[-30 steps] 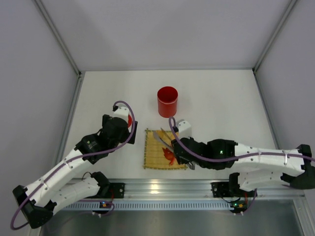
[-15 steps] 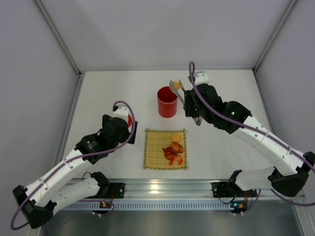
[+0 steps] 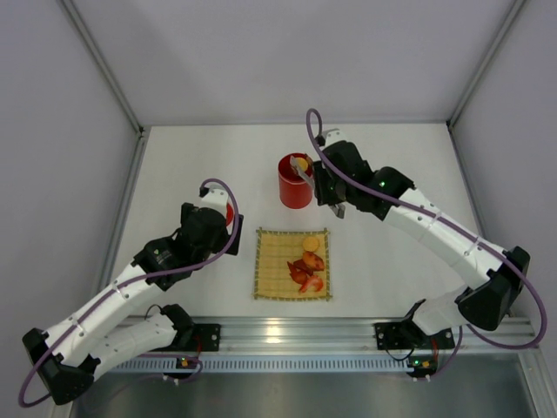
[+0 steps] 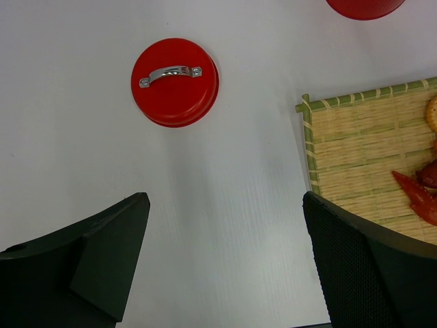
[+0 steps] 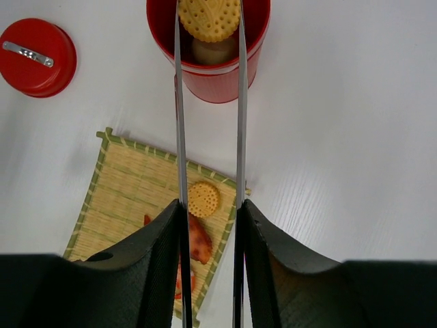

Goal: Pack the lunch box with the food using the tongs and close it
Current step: Place the fake food in the packing box, then pick up the fake food from the plate.

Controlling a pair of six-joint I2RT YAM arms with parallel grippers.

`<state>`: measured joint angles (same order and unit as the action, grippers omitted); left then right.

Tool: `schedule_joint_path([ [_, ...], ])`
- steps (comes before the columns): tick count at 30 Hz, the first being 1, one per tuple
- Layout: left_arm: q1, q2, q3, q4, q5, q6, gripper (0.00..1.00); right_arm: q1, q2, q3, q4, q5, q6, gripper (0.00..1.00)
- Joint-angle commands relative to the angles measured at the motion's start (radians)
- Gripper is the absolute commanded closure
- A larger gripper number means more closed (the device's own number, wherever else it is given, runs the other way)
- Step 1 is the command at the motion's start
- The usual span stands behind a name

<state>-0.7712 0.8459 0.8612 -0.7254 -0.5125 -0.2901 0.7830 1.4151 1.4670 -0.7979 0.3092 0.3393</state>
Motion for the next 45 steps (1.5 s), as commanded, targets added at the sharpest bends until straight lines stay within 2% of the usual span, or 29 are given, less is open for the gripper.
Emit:
schedule_joint_path([
  [1,0.000,-0.018,-0.008,0.021,0.000,-0.006,0.01,-0.018,-0.001,0.015,0.100,-0.022,-0.017,0.64],
  [8,0.000,-0.019,-0.008,0.023,0.002,-0.006,0.01,-0.018,0.001,0.026,0.088,-0.021,-0.023,0.58],
  [12,0.000,-0.019,-0.008,0.023,0.002,-0.006,0.01,-0.018,-0.001,0.030,0.080,-0.016,-0.025,0.51],
  [19,0.000,-0.021,-0.008,0.023,0.002,-0.006,0.01,-0.018,-0.021,0.042,0.049,-0.008,-0.023,0.50],
  [25,0.000,-0.021,-0.007,0.023,0.003,-0.004,0.01,-0.004,-0.169,-0.026,0.022,-0.062,0.004,0.52],
  [28,0.000,-0.019,-0.008,0.021,0.005,-0.004,0.01,0.044,-0.252,-0.079,-0.009,-0.062,0.023,0.53],
  [32,0.000,-0.022,-0.008,0.023,0.005,-0.004,0.01,0.172,-0.352,-0.171,-0.067,-0.003,0.067,0.53],
  [38,0.000,-0.025,-0.010,0.023,0.008,-0.003,0.01,0.372,-0.396,-0.359,-0.129,0.122,0.216,0.55],
  [45,0.000,-0.028,-0.010,0.024,0.011,-0.001,0.01,0.484,-0.403,-0.488,-0.118,0.163,0.351,0.55],
])
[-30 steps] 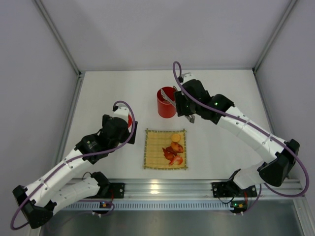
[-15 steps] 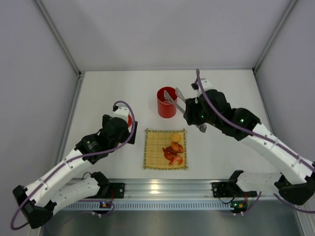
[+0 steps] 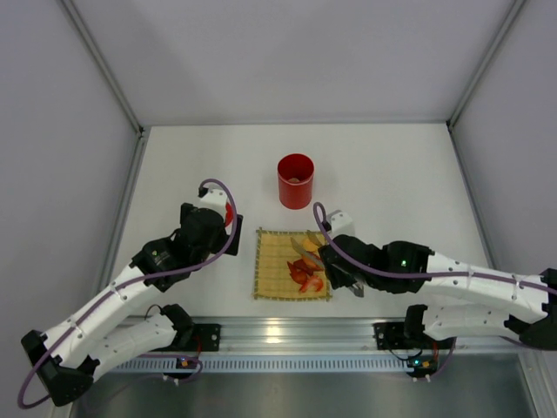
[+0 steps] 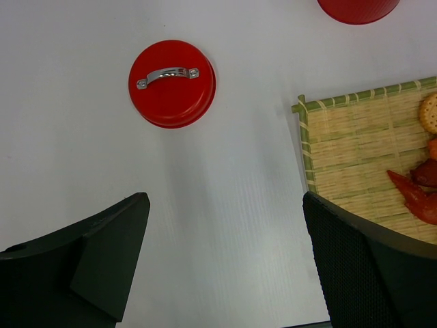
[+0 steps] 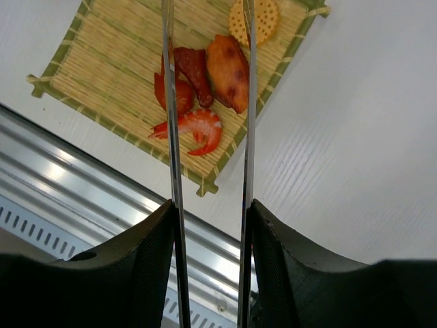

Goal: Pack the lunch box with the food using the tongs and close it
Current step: Pick up the fake food from the plate.

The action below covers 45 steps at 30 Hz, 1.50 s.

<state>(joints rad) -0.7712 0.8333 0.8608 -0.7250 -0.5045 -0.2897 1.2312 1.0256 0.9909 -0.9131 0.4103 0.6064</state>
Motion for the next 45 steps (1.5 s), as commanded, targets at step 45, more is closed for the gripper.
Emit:
schedule_joint_path([
  [45,0.000,-0.020,-0.011,0.025,0.009,0.000,0.01,0.100,0.148,-0.035,0.017,0.188,0.216,0.54],
])
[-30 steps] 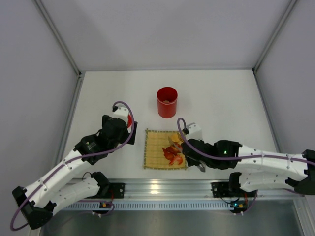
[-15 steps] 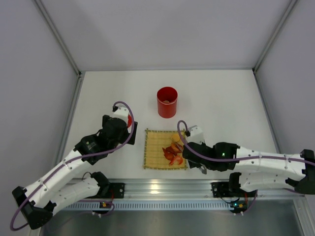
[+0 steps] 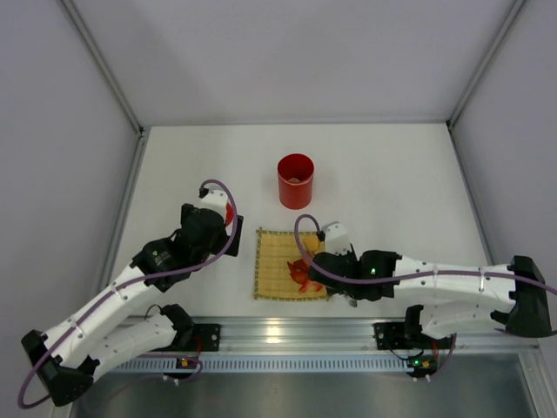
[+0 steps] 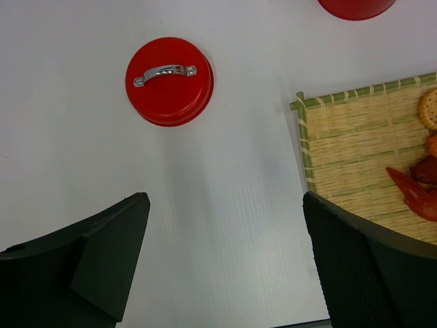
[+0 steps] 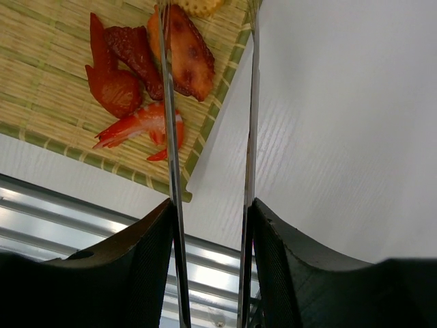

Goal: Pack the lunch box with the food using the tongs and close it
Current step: Pick up the fake food from the plate.

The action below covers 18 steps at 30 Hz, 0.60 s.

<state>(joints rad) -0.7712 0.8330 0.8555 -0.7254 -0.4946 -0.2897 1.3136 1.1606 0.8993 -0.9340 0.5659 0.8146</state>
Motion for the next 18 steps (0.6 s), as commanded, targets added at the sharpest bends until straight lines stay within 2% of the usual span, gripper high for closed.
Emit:
schedule_joint_path([
  [1,0.000,-0.020,-0.006,0.026,-0.001,0.000,0.01,0.019,0.014,0.061,0.041,0.032,0.005,0.54],
  [18,0.000,-0.023,-0.006,0.027,0.004,0.000,0.01,0.018,0.091,0.084,0.049,0.028,-0.005,0.52],
])
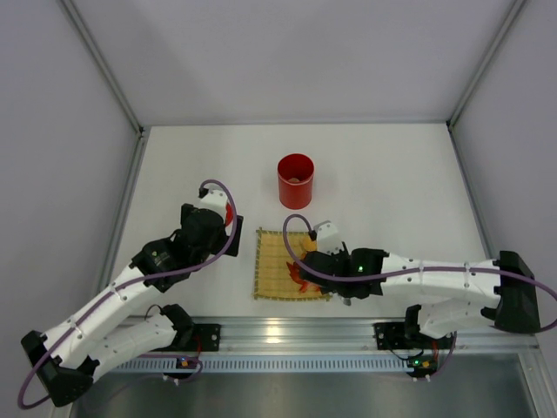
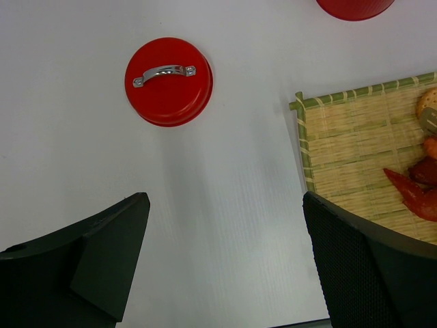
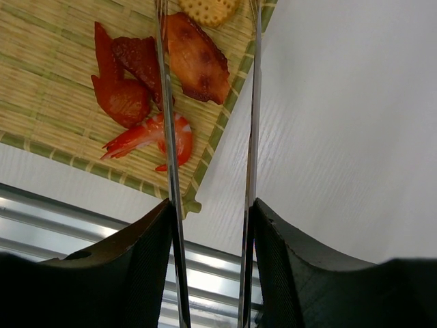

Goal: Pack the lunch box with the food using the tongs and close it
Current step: Pick up the fake food from the plate.

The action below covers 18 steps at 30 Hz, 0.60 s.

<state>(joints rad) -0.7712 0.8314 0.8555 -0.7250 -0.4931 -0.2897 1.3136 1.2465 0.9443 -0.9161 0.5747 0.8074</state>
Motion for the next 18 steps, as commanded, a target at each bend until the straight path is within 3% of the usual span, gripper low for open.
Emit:
schedule_joint_path([
  [1,0.000,-0.021,-0.006,0.027,0.002,0.000,0.01,0.018,0.005,0.039,0.034,0.017,0.001,0.52],
  [18,-0.002,-0.035,-0.009,0.027,0.004,0.001,0.01,-0.005,0.057,0.076,0.037,0.001,0.001,0.52],
])
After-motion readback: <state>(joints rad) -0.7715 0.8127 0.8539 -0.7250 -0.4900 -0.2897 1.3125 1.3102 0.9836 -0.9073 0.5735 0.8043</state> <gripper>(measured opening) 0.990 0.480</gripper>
